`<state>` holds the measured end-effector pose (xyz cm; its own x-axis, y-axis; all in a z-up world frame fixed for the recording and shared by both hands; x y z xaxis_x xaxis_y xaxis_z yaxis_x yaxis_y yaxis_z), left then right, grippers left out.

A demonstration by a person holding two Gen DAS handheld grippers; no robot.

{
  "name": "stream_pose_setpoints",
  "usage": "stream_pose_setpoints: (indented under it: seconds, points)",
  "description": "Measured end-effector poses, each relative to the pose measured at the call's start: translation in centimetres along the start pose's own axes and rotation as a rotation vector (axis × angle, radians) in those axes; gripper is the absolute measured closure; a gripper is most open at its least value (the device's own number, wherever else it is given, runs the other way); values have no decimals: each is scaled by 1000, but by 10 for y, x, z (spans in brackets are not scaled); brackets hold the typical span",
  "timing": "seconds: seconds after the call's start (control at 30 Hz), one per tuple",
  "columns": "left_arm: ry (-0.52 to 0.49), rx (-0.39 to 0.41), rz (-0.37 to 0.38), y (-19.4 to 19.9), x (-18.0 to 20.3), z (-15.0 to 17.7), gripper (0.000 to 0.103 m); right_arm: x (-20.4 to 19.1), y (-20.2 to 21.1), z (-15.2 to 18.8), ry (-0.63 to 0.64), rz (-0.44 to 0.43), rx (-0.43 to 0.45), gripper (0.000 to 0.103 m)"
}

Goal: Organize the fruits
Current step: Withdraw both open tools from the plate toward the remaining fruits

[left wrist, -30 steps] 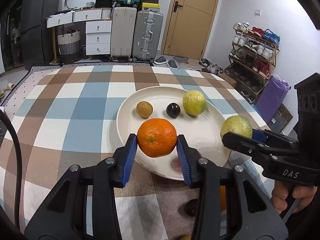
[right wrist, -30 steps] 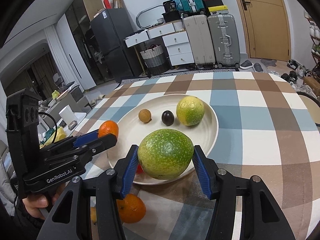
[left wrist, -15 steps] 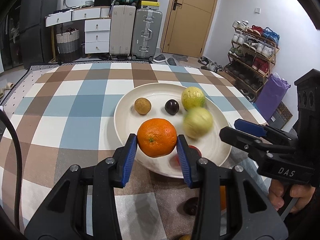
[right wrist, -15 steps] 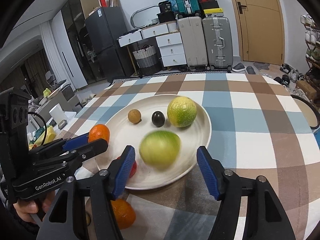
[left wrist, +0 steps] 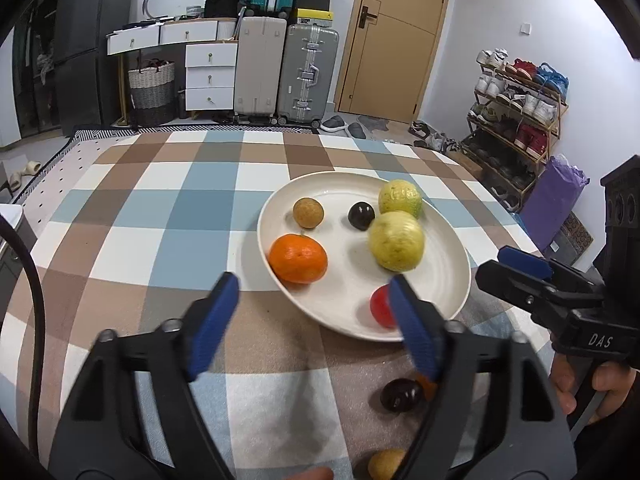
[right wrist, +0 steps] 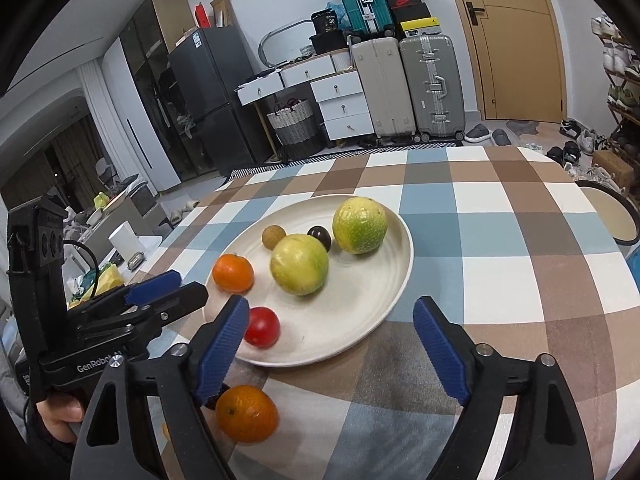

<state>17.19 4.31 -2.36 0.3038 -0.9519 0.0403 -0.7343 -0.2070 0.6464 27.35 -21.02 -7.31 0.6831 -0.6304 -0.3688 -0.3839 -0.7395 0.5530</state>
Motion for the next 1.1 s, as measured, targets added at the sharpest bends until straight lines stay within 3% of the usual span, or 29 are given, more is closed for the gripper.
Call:
stream_pose_setpoints:
  seconds: [0.1, 0.23, 0.67, 1.1]
  points:
    - [16, 6, -12, 9, -6, 1, 18, -2, 4, 3, 8, 11, 3, 3]
    - [47, 0, -24, 18, -15, 6, 1, -3, 7, 9, 17, 24, -17, 0]
    - [25, 7, -51, 61, -21, 27, 1, -17, 17, 24, 41, 33, -87, 0]
    - [-37, -48, -8, 74, -3, 54, 1, -35, 13, 44, 75, 17, -171, 0]
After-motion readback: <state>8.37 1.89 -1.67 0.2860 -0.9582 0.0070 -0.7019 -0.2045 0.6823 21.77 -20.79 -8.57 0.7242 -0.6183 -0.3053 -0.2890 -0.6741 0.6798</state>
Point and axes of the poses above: each gripper's, at about its wrist camera, not at the fingertips, and y roughly against the way its jaws point, x to its right, z to its underside, the point moved 1 cm from there along -y, roughly the way its jaws point, and after that the axes turned 12 degrees about -z, right-handed, at the moved point
